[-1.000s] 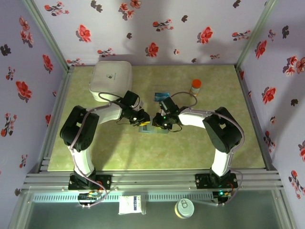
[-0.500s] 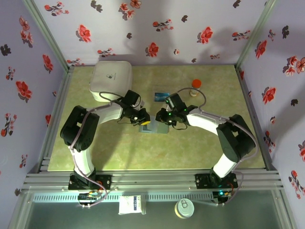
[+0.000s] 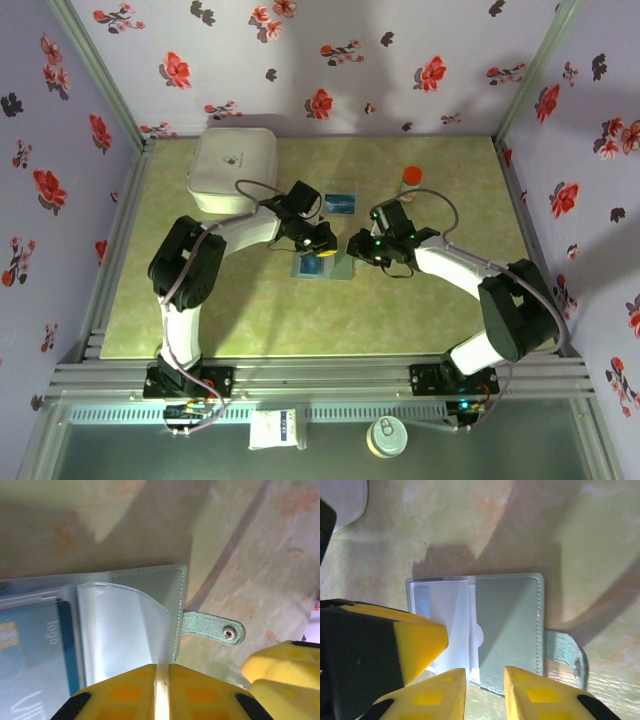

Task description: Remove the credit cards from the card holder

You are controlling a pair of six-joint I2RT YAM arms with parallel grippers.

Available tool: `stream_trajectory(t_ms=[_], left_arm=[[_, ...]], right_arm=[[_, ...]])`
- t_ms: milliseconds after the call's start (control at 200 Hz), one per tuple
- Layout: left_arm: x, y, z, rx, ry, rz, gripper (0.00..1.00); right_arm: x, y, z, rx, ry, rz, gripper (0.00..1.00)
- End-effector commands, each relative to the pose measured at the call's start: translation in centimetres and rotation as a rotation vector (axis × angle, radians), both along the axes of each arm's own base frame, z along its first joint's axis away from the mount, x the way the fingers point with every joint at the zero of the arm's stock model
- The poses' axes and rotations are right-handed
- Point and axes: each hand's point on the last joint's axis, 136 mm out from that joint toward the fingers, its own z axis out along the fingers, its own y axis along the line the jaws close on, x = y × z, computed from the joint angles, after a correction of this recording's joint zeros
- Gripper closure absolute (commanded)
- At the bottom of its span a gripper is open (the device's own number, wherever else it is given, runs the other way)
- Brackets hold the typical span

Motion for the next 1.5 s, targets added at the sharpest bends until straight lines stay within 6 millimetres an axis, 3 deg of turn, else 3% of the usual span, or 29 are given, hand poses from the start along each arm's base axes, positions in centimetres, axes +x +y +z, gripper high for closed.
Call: stream_trajectory(t_ms=[0,290,495,670,1075,1495], left_arm=[[-0.3,-0.5,-0.3,0.029,0.01,-0.025,0.84],[0.2,-1.3,0.7,0.004,-0.023,-0.036,0.73],[0.6,-0.4,0.9,-0.002,-0.038,-0.021,0.71],[1.4,2.3,0.8,0.001,-0.044,0.026,0.73],[1.4,9.5,-0.8,0.002,-0.025,0.14,0.75],[1.0,9.0,-3.0,-0.035,0.034,0.123,0.8]], right_arm=[[-0.3,-1.1,0.1,-0.024,-0.013,-0.003,0.72],[-0.6,-1.2,0.3,-0.012,-0.009,-0.013,0.7],[-0.4,-0.5,0.6,0.01,-0.004,-0.016,0.7],[0.0,1.1,0.2,0.019,0.012,0.005,0.71],[0.9,7.7,-1.4,0.04,0.062,0.1,0.71],[1.4,9.4,-3.4,0.066,0.111,0.126,0.72]])
